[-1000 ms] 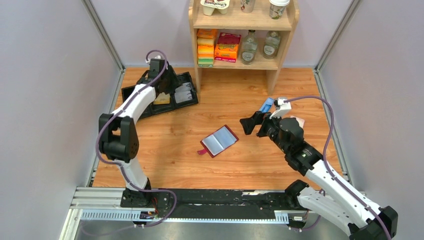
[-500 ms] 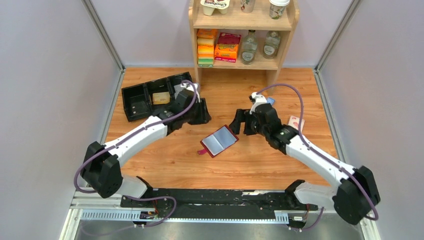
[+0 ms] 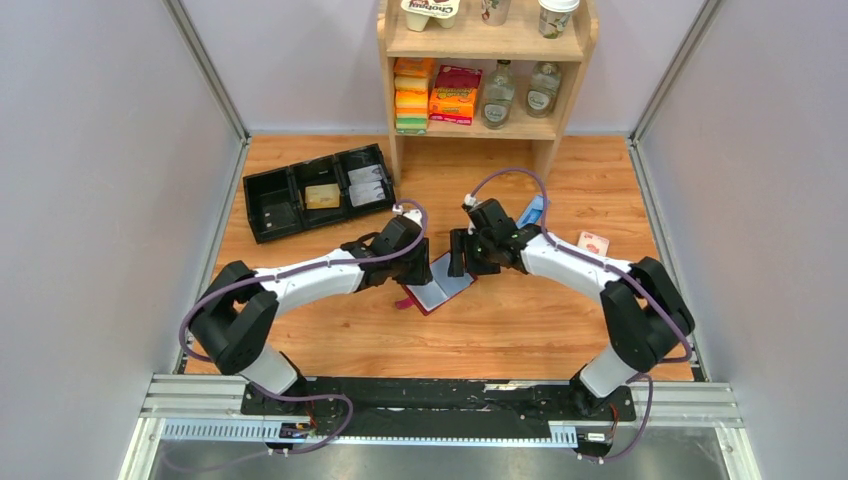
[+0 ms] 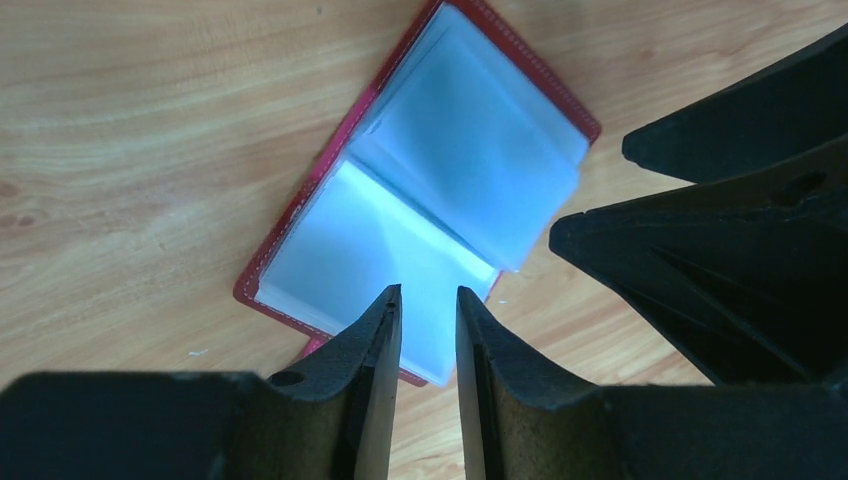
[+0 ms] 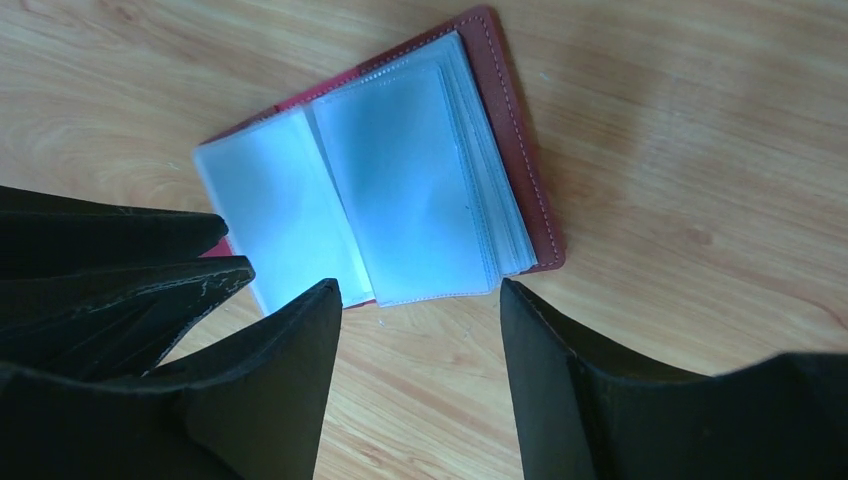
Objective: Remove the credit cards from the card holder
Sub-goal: Remove the credit card from the card holder.
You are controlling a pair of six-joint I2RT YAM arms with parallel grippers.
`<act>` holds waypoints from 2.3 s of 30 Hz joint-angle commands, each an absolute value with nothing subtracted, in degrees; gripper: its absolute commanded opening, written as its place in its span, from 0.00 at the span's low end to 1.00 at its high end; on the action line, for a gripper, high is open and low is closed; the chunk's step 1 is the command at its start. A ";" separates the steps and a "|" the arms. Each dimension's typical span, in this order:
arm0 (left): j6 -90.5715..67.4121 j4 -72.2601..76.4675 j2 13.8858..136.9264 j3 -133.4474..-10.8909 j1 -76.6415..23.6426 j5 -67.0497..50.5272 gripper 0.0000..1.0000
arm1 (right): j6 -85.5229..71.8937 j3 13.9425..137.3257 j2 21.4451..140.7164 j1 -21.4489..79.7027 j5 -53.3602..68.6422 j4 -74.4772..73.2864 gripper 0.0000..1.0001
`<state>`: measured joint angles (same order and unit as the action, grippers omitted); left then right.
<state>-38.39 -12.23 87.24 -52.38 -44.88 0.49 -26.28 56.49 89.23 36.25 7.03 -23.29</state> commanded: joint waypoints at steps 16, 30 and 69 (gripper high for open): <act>-39.20 -7.73 88.42 -40.26 -45.53 2.99 0.30 | -22.24 62.49 100.72 41.57 1.14 -28.21 0.68; -41.04 -6.59 85.70 -36.92 -45.62 4.83 0.29 | -20.57 61.43 97.29 42.36 21.87 -19.95 0.54; -45.27 -4.22 65.29 -35.24 -45.53 7.91 0.35 | -20.13 65.04 97.12 44.91 1.93 -25.84 0.82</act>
